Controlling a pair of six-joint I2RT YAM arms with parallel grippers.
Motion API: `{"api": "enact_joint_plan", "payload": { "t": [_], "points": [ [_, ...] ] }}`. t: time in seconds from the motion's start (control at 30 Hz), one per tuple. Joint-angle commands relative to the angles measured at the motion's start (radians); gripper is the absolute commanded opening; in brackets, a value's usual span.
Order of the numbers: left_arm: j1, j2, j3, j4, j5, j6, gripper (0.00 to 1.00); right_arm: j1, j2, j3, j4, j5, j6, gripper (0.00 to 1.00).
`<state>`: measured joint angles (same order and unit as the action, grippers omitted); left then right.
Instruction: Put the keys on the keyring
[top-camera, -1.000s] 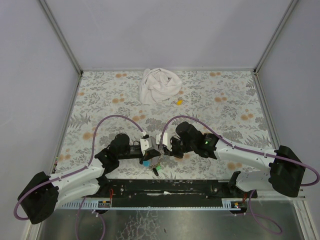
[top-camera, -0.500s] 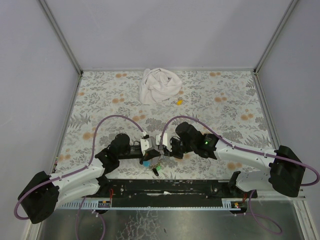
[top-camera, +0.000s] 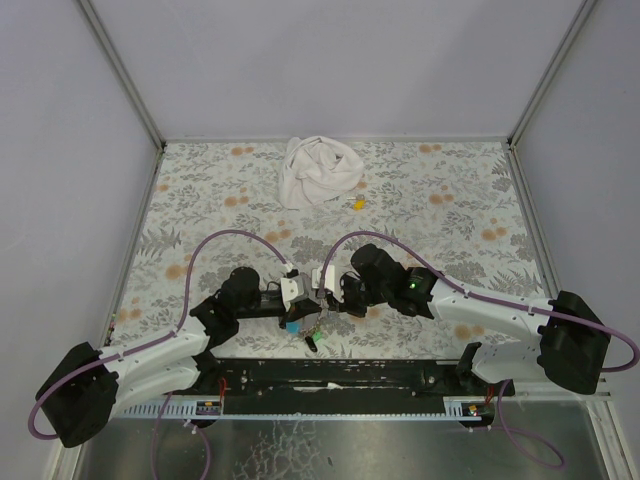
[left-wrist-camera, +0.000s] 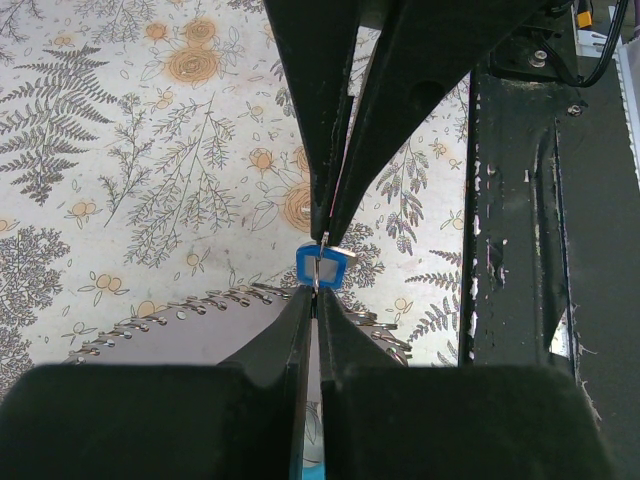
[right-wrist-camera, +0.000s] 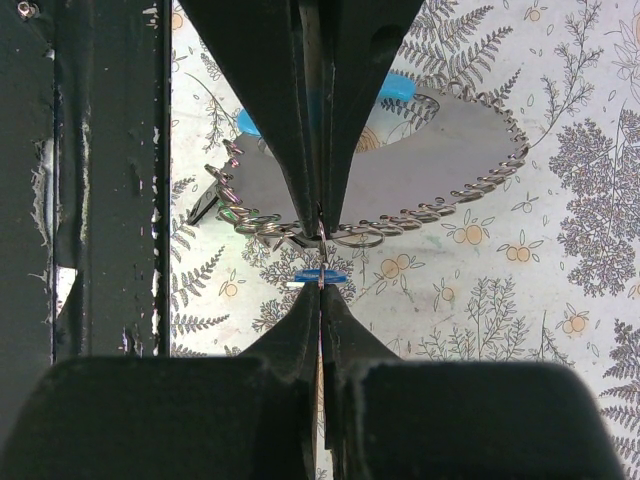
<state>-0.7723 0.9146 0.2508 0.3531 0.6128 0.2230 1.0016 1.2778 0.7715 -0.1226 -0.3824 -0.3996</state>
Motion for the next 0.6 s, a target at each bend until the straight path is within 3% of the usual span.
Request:
{"api": "enact_joint_plan", "payload": {
  "t": [0.0, 0.57],
  "points": [
    [0.002, -0.011, 0.031, 0.08, 0.007, 0.01, 0.0, 0.009, -0.023, 0.038, 0.023, 0.001, 0.01, 0.0],
    [0.002, -0.014, 0.031, 0.08, -0.01, 0.007, 0.0, 0.01, -0.023, 0.04, 0.021, -0.002, 0.013, 0.0]
  ]
}}
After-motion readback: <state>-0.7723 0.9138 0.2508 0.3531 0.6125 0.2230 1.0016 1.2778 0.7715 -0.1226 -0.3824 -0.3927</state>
